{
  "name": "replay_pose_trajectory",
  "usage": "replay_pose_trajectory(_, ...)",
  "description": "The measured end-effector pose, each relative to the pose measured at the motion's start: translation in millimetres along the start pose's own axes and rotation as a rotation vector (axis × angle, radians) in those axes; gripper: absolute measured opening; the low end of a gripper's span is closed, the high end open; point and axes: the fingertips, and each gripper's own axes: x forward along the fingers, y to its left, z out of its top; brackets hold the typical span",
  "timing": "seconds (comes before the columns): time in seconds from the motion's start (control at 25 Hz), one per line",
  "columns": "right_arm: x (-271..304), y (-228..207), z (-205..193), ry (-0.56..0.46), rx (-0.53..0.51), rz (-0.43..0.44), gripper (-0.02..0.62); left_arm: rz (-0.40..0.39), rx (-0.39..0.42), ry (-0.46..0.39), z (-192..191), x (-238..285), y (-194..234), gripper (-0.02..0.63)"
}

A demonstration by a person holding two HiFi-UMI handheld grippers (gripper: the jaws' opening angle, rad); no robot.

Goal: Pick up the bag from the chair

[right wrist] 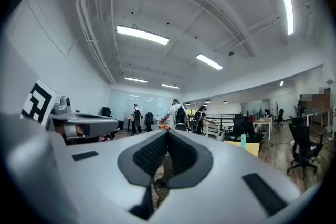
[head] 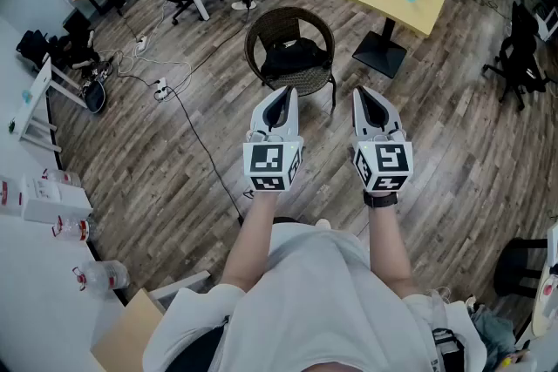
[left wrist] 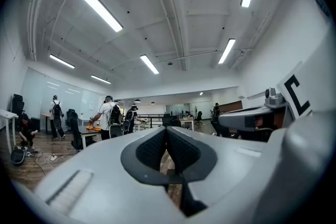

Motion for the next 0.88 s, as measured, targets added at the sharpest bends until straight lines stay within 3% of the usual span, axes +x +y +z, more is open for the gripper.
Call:
replay_pose_trajectory(0.24,-2.4,-16.9,-20.8,-0.015,0.088,0.017,0.011,0.069,0.004,0.042,-21.8,3.1,-1.6,0.011)
replay_pose_trajectory(0.48,30.7,-11.5,-43.1,0.023,0.097,0.038,0.011,0.083,-0.016,0.059,-42.3,25.1,22.4,0.011)
replay_pose_trajectory(0.88,188.1,-37.5,-60.4,0.058,0.080,0.028,0.011,0.063,-0.052,0.028,-56.8,156.5,115.4,0.011)
